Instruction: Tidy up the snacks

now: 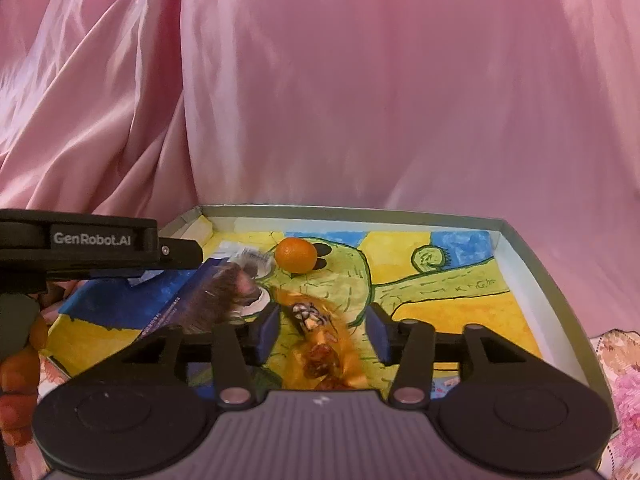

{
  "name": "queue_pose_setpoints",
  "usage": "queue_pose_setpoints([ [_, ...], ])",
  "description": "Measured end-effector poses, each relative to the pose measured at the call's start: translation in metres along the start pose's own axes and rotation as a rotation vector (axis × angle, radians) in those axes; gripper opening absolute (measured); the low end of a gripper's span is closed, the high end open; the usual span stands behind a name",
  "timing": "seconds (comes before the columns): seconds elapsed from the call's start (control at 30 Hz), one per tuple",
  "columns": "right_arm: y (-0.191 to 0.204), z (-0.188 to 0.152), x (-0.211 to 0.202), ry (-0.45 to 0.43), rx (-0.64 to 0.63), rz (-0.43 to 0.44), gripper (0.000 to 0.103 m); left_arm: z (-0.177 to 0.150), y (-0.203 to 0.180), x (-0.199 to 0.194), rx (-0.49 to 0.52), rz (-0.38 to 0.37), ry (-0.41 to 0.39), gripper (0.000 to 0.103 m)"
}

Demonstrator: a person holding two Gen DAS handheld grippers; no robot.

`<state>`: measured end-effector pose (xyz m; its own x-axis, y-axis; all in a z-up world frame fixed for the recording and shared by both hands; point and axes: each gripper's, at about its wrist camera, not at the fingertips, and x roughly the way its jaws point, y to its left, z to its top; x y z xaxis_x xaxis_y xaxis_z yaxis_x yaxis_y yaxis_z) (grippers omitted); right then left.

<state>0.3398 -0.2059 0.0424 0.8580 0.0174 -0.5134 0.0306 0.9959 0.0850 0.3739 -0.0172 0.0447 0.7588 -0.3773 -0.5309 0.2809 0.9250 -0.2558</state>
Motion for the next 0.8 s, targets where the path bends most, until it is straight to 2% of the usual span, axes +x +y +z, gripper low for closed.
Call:
queue_pose_setpoints([
  [0.13, 0.001, -0.001, -0.005, -0.02, 0.001, 0.004, 0.075, -0.003, 0.0, -0.016, 0.022, -0.009, -0.069, 0.097],
  [0.27, 0.001, -0.004, -0.015, -0.057, 0.0, -0.003, 0.089, -0.01, 0.009, -0.043, 0.039, -0.031, -0.152, 0.098],
  [0.37, 0.0, -0.008, -0.021, -0.074, -0.002, -0.015, 0.098, -0.02, 0.017, -0.064, 0.061, 0.009, -0.233, 0.102],
  [0.5, -0.001, -0.013, -0.028, -0.083, -0.001, -0.034, 0.1, -0.032, 0.03, -0.078, 0.047, 0.035, -0.272, 0.102],
  [0.6, 0.001, -0.014, -0.034, -0.105, -0.004, -0.049, 0.102, -0.037, 0.036, -0.079, 0.042, 0.043, -0.262, 0.102],
  [0.8, 0.01, -0.014, -0.046, -0.144, -0.027, -0.052, 0.103, -0.05, 0.039, -0.082, 0.05, 0.007, -0.246, 0.102],
])
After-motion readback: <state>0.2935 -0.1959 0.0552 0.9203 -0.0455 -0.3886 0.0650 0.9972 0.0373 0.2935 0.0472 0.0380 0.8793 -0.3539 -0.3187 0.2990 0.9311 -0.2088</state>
